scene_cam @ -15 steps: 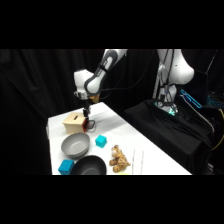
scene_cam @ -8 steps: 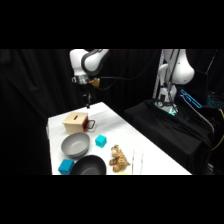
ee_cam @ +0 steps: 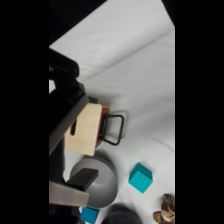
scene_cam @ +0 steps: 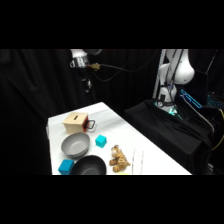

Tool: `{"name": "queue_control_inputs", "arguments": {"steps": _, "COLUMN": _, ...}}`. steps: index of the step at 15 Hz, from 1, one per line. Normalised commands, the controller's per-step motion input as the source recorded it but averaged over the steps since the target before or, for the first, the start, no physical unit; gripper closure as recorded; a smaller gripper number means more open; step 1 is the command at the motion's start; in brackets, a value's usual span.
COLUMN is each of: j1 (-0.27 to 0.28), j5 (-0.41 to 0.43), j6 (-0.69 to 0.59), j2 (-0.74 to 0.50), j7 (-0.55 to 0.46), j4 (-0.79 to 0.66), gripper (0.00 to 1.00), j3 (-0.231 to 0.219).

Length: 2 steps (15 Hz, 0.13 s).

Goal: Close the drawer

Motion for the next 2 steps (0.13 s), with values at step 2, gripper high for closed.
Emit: {"name": "queue_control_inputs", "arguments": {"steps": 2, "j1": 0.068, "j5": 0.186, "j6": -0.29, "j2": -0.04, "j7": -0.22, "j4": 0.22, "gripper": 0.0, "j3": -0.094}}
